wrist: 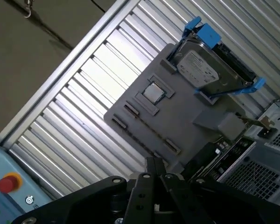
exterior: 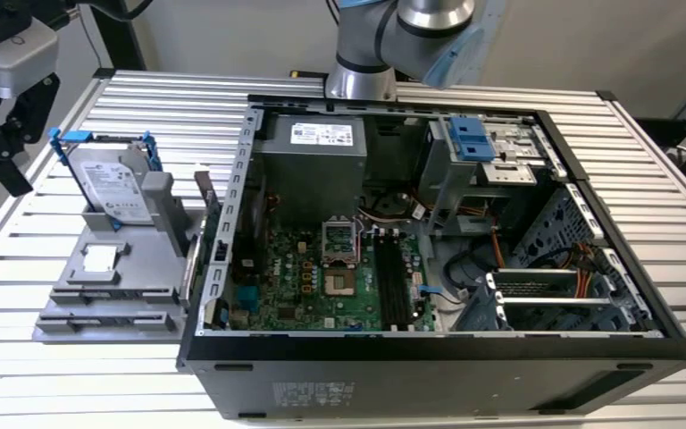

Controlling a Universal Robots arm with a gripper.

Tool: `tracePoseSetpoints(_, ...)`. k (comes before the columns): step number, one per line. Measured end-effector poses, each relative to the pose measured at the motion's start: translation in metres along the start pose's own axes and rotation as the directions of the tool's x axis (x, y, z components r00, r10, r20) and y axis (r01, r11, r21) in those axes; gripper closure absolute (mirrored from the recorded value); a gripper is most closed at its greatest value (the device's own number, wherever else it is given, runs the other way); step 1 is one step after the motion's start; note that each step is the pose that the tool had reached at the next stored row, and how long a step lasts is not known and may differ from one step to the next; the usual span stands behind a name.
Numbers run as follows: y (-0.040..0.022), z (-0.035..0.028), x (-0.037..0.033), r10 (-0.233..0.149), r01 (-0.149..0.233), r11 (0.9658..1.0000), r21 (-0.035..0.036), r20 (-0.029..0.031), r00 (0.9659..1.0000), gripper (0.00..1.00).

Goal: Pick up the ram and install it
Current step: 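Pick up the ram and move it above insertion slot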

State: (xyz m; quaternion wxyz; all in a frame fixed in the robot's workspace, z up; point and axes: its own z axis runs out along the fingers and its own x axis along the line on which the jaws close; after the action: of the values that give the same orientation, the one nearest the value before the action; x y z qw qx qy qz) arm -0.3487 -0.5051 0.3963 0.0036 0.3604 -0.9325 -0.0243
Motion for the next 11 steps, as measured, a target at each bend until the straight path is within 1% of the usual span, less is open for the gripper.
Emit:
tracePoseSetpoints(3, 0.0, 0.0, 0.0, -0.035, 0.035, 0.9994, -0.0004, -0.0016, 0.9994, 1.0)
tracePoseSetpoints(6, 0.0001, 0.0, -0.0001, -0.068, 0.068, 0.9977, -0.0009, -0.0032, 0.9977, 1.0)
tracePoseSetpoints(8, 0.0001, 0.0, -0.0001, -0.091, 0.091, 0.9958, -0.0012, -0.0043, 0.9958, 1.0)
tracePoseSetpoints(11, 0.0001, 0.0, -0.0001, -0.126, 0.126, 0.992, -0.0017, -0.0059, 0.992, 1.0)
